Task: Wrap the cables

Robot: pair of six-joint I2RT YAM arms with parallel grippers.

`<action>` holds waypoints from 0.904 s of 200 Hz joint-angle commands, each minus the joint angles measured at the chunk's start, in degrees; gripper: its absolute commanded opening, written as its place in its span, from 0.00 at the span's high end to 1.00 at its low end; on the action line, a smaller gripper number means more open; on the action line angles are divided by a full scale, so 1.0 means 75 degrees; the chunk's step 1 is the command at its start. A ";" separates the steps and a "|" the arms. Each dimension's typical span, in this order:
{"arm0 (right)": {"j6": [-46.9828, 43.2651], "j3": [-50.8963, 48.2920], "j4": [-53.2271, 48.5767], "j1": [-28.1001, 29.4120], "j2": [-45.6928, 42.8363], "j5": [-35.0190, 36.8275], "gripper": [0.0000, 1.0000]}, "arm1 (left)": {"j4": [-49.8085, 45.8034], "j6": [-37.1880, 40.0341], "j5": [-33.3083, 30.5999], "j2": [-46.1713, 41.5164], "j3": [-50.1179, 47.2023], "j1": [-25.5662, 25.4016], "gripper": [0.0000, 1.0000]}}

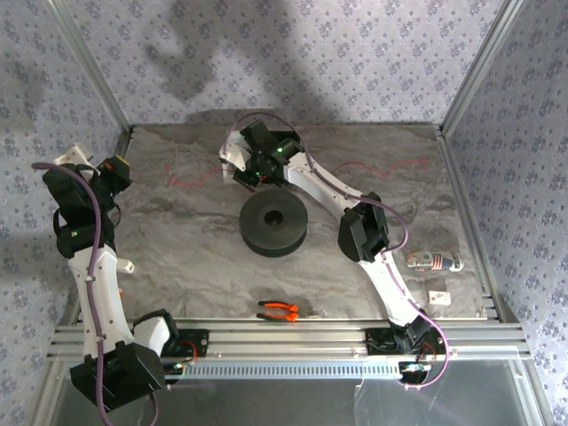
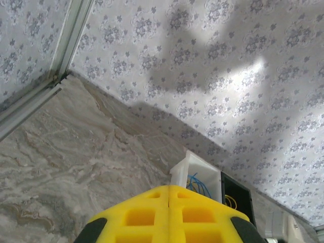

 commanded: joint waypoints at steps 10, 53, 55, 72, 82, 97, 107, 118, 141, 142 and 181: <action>-0.0034 -0.0035 -0.0163 -0.0027 -0.0333 0.0208 1.00 | 0.0314 -0.0065 0.0004 -0.0061 0.0176 0.0059 1.00; 0.0186 -0.0054 -0.0001 -0.0093 -0.0461 0.0400 1.00 | -0.0579 0.0745 0.1092 0.0362 0.0597 -0.0172 0.88; 0.0197 -0.0063 0.0017 -0.0088 -0.0473 0.0388 1.00 | -0.0647 0.0814 0.1096 0.0381 0.0604 -0.0214 0.87; 0.0350 -0.0108 0.0151 -0.0127 -0.0570 0.0226 1.00 | -0.1249 0.1375 0.0965 0.0431 0.0645 -0.0674 0.63; 0.0437 -0.0102 0.0232 -0.0127 -0.0616 0.0174 1.00 | -0.1510 0.1640 0.0846 0.0396 0.0579 -0.0958 0.50; 0.0544 -0.0046 0.0305 -0.0140 -0.0659 0.0175 1.00 | -0.1702 0.1849 0.0754 0.0266 0.0355 -0.1248 0.33; 0.0644 0.0100 0.0310 -0.0135 -0.0633 0.0258 1.00 | -0.1746 0.1899 0.0787 0.0123 0.0113 -0.1391 0.23; 0.0803 0.0339 0.0266 -0.0154 -0.0553 0.0432 1.00 | -0.1770 0.1945 0.0793 -0.0072 -0.0166 -0.1576 0.14; 0.1340 0.0954 0.0142 -0.0237 -0.0256 0.0794 1.00 | -0.1832 0.1984 0.0766 -0.0362 -0.0722 -0.2122 0.04; 0.1366 0.0978 0.0139 -0.0244 -0.0243 0.0806 1.00 | -0.1839 0.1985 0.0762 -0.0370 -0.0745 -0.2134 0.04; 0.1951 0.1338 0.0218 -0.0340 0.0011 0.1075 1.00 | -0.1613 0.1719 0.0109 -0.0387 -0.1580 -0.3343 0.00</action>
